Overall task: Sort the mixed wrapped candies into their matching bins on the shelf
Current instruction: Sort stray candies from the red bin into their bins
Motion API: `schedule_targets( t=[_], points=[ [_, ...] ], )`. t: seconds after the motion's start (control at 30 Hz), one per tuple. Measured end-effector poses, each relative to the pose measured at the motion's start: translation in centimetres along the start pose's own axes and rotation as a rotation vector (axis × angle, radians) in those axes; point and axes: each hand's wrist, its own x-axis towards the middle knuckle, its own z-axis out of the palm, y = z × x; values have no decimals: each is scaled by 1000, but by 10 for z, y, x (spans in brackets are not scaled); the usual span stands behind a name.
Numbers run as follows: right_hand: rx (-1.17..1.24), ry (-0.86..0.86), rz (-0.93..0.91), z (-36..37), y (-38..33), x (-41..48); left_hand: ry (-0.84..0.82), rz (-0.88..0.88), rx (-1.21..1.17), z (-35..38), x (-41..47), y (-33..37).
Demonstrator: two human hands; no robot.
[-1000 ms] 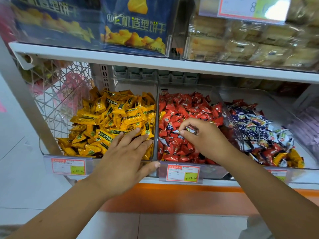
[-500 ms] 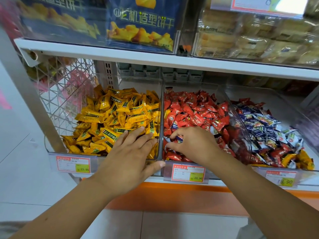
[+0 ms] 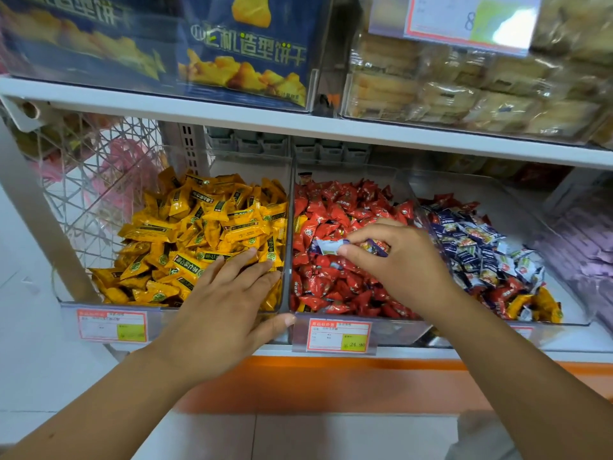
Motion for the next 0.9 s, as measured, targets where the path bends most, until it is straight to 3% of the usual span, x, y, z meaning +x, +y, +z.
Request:
schedule_targets(
  t=[0.13,0.23,0.3,0.37,0.43,0.5,0.63,0.67,0.8,0.9],
  points=[
    [-125,338,-28,-42,19,-4,24,8,4,0,1,0],
    [-193,531,136,-65,50,-4,26,7,14,1,1,0],
    [-290,467,302,-68,76,-3,28,3,-4,3,0,-1],
    [-400,297,432,-64,93,-3,44,10,13,4,0,-1],
    [-383,219,491,-58,97,-3,54,16,19,5,1,-1],
    [-395,276,423,-53,90,-3,59,20,16,5,1,-1],
    [-303,403,26,-42,45,-8,47,11,6,1,1,1],
    [-277,317,-42,-37,31,-9,47,10,4,1,1,1],
    [-222,-356,-88,-5,2,-10,25,-11,-25,1,0,2],
    [-356,-480,-66,16,7,-1,32,-13,-25,2,0,2]
  ],
)
